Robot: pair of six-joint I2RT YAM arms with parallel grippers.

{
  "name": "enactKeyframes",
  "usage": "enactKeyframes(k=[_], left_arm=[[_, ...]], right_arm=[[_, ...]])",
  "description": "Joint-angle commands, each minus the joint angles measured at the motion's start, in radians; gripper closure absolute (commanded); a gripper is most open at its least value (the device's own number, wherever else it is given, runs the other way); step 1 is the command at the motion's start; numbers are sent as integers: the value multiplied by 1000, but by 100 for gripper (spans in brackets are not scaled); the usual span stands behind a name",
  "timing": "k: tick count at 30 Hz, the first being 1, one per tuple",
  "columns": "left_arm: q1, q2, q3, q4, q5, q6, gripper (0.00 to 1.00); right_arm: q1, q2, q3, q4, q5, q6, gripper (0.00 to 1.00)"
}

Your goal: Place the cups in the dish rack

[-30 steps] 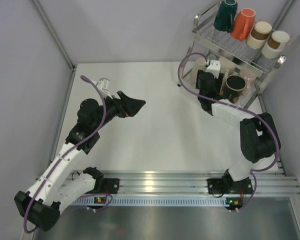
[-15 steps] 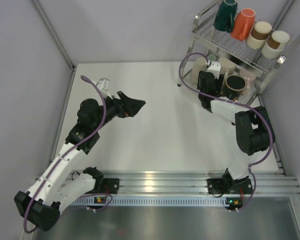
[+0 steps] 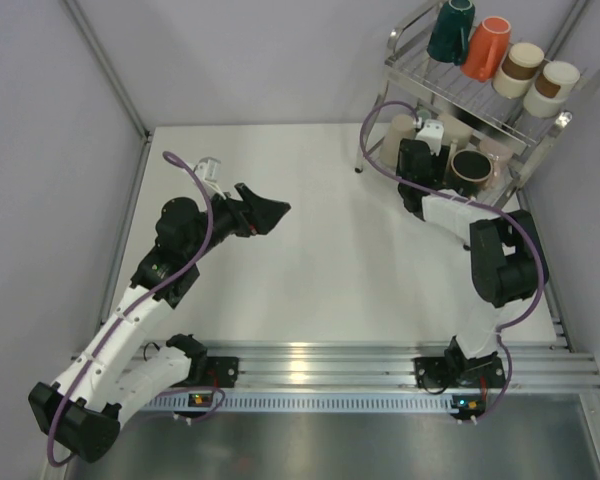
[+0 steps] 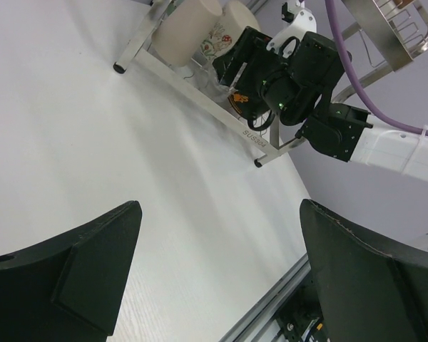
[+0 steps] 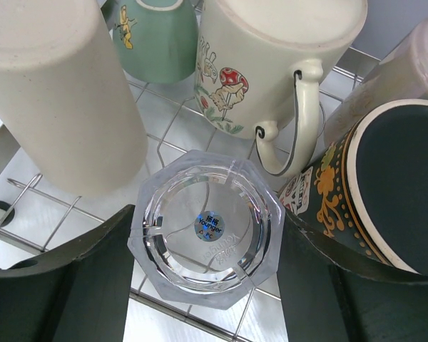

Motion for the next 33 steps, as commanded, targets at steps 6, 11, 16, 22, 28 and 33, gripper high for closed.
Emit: enactKeyframes(k=[6,11,16,22,28,33], left_arm=[[3,-7,25,-1,-7,2,2],[1,-9,31,-2,-2,-1,2],[1,-21,33,-7,-12,-1,2],[3,-19,41,-7,-13,-3,2],[3,-21,44,-16,-25,8,2],[3,3,82,-45,-59,23,2]], right_arm=[[-17,-1,58,14,23,-2,36],[-22,-7,53,17,32,-8,29],[-29,-16,58,14,30,-16,22],[-29,-30,53,19,19,-23,20],[-26,-98,40,-12,-20,-28,20],[0,-177,23,-64,-40,-26,20]])
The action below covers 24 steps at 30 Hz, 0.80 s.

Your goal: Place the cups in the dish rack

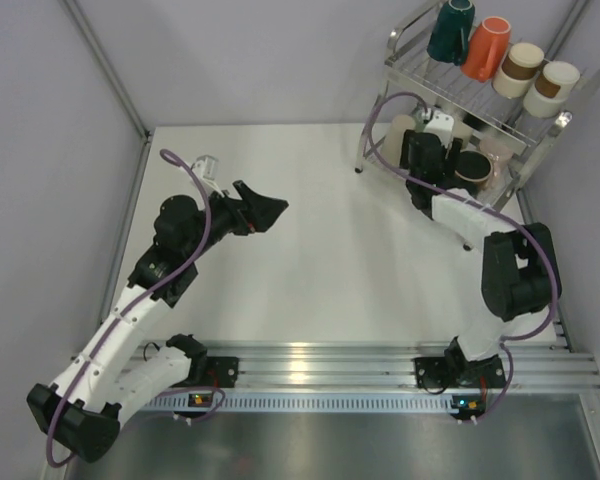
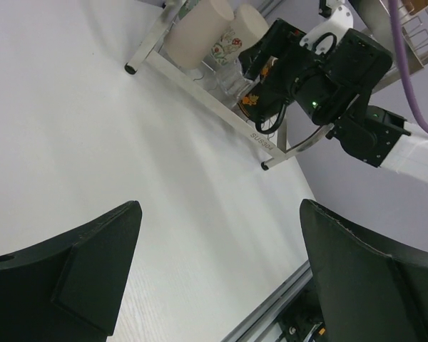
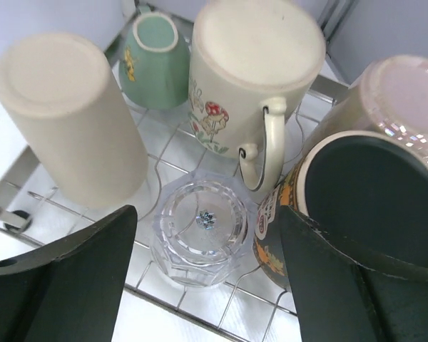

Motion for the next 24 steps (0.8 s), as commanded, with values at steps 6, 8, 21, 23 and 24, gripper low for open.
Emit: enactKeyframes(k=[6,8,21,23,24], left_arm=[[1,56,131,-70,-64,84,2],[3,68,151,-111,-101,103,2],[4,28,236,-220,-206,184,2],[3,28,259,-242,-200,196,2],[3,30,286,-250,-200,205,2]], right_arm=[[40,-224,-21,-199,-95,79,19],[76,-273,-66,-243,-148,113,18],[169,-558,-115,-551,-689,137,1],[171,-612,-109,-539,-784,156,1],[171,-670,-104,-533,-804,169,1]])
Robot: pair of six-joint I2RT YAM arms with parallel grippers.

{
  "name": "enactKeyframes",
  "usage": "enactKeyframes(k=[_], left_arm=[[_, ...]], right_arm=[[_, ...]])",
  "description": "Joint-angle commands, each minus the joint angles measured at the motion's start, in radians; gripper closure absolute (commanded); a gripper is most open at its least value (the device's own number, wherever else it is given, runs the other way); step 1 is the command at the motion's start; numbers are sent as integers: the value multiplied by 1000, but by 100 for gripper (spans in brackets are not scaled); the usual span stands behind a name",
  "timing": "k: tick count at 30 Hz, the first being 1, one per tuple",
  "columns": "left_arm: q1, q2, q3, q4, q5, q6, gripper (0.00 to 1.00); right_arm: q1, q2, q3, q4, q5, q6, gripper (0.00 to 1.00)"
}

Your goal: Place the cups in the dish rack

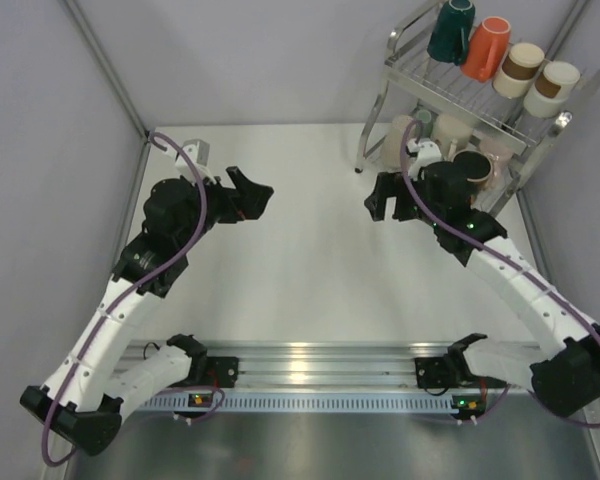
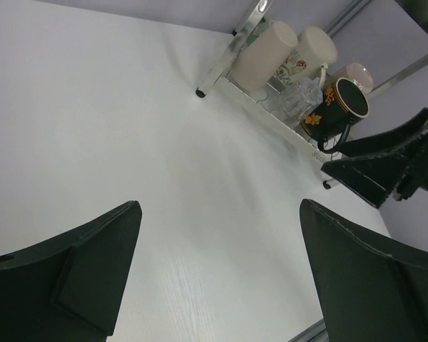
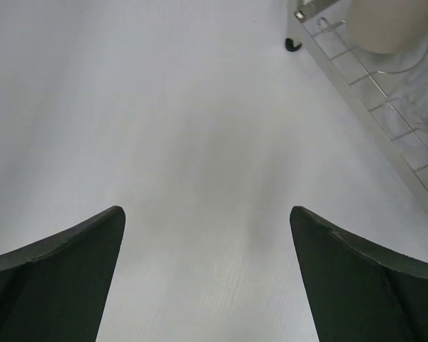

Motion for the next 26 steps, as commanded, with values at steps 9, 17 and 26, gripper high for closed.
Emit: enactKeyframes(k=[9,17,26], left_arm=[[3,-57,93,-27,182,121,2],[3,-142,45,-4,225,157,2],[3,-166,25,19,240,150,2]], right_arm=[[6,-391,-27,52,-169,176,1],[4,-448,-64,70,-166,171,1],[6,-475,-108,144,-183,200,0]])
